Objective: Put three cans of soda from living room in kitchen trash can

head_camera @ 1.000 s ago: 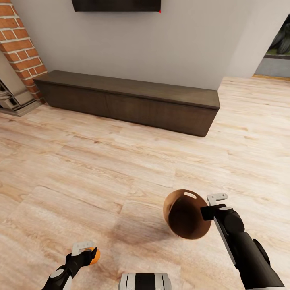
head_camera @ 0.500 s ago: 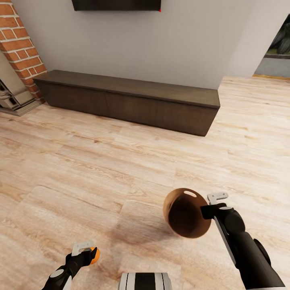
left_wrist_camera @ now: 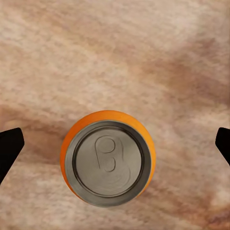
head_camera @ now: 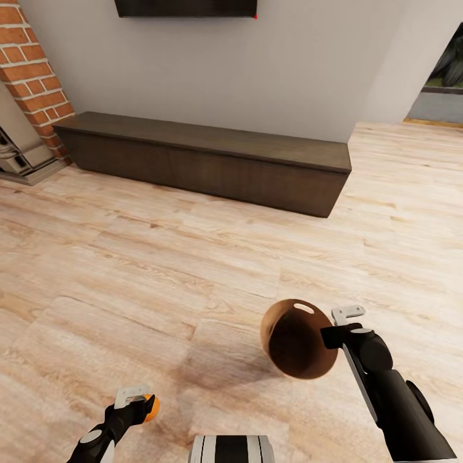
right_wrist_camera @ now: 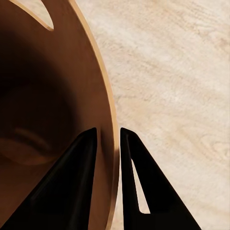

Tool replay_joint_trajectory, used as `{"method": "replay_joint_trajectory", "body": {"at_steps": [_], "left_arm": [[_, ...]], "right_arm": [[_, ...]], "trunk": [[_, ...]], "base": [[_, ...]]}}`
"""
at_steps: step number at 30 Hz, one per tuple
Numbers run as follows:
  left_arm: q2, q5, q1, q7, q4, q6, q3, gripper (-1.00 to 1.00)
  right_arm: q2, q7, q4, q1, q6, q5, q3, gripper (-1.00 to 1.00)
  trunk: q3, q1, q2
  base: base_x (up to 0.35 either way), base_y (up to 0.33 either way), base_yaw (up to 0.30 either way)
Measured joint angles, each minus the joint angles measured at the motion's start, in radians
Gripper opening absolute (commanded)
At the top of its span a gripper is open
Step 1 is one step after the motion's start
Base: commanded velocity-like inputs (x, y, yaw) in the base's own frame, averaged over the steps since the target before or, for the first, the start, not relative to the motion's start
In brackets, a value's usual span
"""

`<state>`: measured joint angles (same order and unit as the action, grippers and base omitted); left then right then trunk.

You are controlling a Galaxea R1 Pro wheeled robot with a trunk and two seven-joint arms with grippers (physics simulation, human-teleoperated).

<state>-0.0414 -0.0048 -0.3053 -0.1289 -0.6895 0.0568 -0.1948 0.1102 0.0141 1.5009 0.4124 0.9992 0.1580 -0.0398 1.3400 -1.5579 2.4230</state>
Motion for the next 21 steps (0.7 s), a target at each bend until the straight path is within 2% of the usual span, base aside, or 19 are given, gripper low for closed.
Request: {"method": "replay_joint_trajectory", "body": {"at_steps": [11, 21], "left_arm": [[0.000, 0.000, 0.000, 0.000, 0.000, 0.000, 0.000, 1.00], [0.000, 0.000, 0.000, 0.000, 0.001, 0.000, 0.000, 1.00]], "right_arm": [[0.000, 0.000, 0.001, 0.000, 0.001, 0.000, 0.000, -1.00], [0.000, 0.000, 0.000, 0.000, 0.001, 0.000, 0.000, -1.00]], "trunk": [[0.000, 0.000, 0.000], [0.031, -0.038, 0.070]], "base": [[0.000, 0.000, 0.000], [0.000, 0.000, 0.000]]}}
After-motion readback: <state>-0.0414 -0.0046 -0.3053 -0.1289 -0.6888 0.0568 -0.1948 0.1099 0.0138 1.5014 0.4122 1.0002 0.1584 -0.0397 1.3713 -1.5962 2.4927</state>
